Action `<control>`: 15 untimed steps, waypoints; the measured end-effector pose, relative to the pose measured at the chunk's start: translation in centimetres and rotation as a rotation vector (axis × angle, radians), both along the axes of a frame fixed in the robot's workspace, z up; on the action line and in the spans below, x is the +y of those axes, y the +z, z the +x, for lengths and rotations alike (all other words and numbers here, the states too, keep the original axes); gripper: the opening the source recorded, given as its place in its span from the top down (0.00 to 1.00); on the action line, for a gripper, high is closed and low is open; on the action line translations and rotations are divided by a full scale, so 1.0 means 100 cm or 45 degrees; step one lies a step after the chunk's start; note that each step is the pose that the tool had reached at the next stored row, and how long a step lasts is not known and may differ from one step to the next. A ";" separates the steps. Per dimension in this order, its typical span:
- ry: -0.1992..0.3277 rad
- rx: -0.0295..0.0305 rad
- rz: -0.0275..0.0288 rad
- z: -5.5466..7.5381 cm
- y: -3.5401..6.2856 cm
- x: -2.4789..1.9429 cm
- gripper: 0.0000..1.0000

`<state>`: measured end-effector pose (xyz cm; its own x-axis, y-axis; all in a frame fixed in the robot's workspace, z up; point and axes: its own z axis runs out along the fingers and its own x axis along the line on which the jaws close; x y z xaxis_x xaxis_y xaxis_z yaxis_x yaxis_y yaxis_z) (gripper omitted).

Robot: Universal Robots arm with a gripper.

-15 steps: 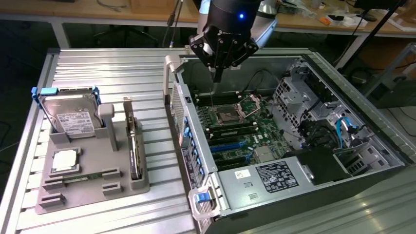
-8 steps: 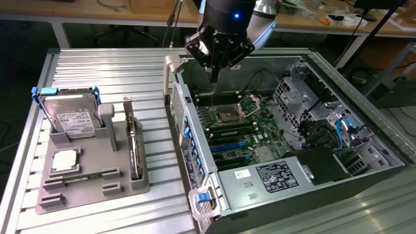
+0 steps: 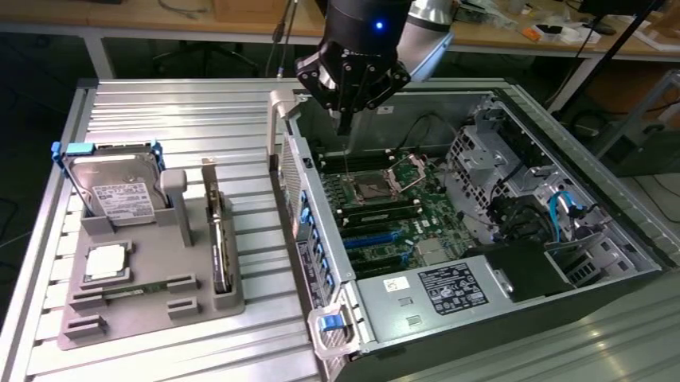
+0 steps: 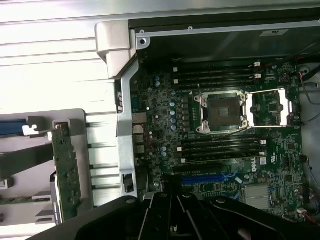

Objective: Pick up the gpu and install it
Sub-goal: 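Reach for the gpu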

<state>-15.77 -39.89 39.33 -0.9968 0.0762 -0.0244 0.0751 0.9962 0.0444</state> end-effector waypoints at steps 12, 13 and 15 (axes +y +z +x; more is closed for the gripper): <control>0.000 -0.0001 0.0001 -0.012 0.0000 0.0000 0.89; 0.000 0.0000 0.0000 -0.013 0.0000 0.0000 0.89; 0.000 0.0000 0.0000 -0.016 0.0000 0.0000 0.89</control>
<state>-17.38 -39.89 39.33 -0.9968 0.0762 -0.0245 0.0751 0.9962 0.0443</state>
